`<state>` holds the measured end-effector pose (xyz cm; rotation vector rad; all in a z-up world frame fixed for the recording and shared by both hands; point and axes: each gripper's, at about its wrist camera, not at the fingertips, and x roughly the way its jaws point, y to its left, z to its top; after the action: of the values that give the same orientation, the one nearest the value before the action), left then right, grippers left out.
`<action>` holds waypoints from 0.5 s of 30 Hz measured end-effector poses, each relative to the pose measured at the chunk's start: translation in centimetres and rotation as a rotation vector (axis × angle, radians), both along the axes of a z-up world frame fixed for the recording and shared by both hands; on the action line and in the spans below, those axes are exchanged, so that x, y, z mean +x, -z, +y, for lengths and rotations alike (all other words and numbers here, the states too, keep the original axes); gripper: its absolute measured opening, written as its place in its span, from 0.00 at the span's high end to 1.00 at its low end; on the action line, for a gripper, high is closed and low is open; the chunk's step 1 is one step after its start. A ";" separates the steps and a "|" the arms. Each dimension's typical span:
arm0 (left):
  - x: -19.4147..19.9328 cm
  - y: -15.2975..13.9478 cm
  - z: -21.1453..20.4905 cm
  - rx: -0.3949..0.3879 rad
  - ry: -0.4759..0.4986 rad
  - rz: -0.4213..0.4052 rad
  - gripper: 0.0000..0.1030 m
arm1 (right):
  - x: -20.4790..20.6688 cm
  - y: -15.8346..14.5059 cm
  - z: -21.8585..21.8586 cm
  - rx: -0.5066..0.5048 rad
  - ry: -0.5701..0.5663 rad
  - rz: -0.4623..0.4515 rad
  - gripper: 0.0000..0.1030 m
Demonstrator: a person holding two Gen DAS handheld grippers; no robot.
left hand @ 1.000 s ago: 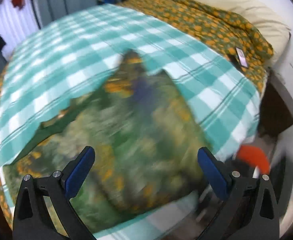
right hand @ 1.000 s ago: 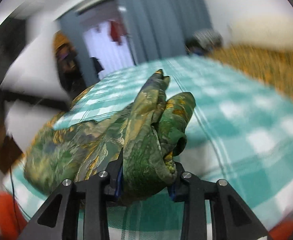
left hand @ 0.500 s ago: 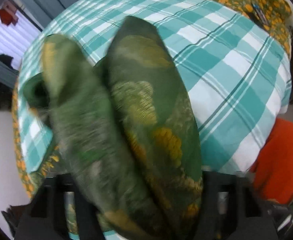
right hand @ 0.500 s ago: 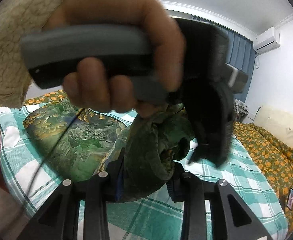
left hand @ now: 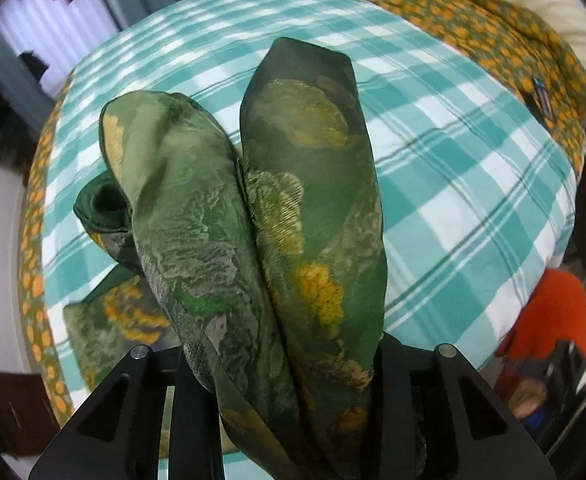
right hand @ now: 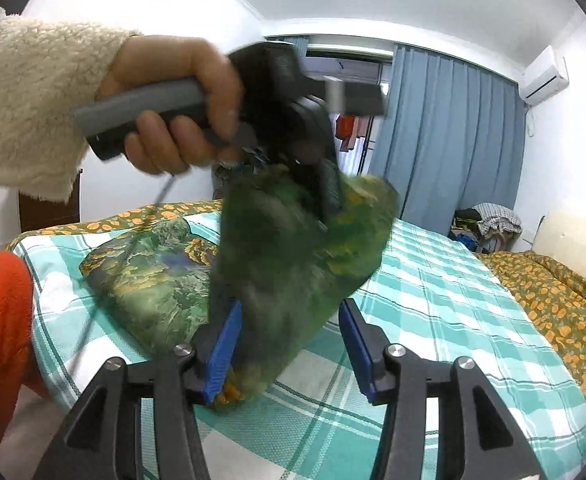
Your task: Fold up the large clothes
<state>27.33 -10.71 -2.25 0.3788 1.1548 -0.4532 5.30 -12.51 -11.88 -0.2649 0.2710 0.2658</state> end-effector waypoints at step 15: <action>1.2 2.0 10.5 -0.084 -0.133 0.029 0.69 | 3.1 1.8 -3.2 0.138 0.129 0.193 0.50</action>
<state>28.55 -0.23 -4.29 0.2214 1.1773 -0.3910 8.36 -15.73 -13.71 -0.0847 0.4565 0.1810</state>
